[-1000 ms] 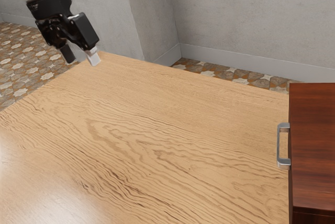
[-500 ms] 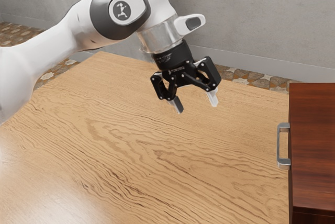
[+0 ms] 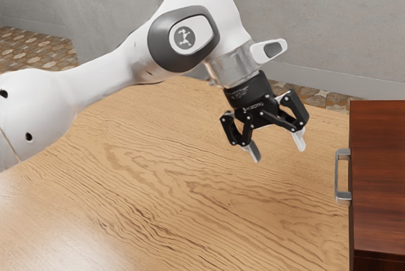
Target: Pull the drawer handle with one arm to open the drawer
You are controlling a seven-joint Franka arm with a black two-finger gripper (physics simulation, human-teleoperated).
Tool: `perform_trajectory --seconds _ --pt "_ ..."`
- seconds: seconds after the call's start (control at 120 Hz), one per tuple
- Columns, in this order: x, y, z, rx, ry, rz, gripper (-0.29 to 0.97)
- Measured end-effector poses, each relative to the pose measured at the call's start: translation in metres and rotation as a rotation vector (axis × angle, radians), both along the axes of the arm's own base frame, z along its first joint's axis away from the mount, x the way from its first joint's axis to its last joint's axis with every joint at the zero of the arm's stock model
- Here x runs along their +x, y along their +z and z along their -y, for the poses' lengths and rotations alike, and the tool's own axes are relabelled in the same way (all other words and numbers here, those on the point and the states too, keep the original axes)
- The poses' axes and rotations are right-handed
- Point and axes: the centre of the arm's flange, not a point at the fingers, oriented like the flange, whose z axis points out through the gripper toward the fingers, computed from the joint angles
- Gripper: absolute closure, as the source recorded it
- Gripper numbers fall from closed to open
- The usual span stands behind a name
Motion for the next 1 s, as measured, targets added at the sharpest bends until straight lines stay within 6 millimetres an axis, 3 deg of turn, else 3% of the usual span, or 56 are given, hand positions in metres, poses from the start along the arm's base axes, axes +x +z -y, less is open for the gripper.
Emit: perform_trajectory --seconds 0.158,0.283,0.633,0.767,1.0 --pt "0.000 -0.024 0.030 -0.001 0.004 0.016 0.03" --pt "0.002 -0.025 0.047 0.024 0.021 0.082 0.03" --pt "0.012 -0.025 0.047 0.027 0.112 0.162 0.03" --pt "0.010 -0.035 0.046 0.035 0.122 0.143 0.04" --pt "0.010 -0.039 0.045 0.034 0.136 0.132 0.15"
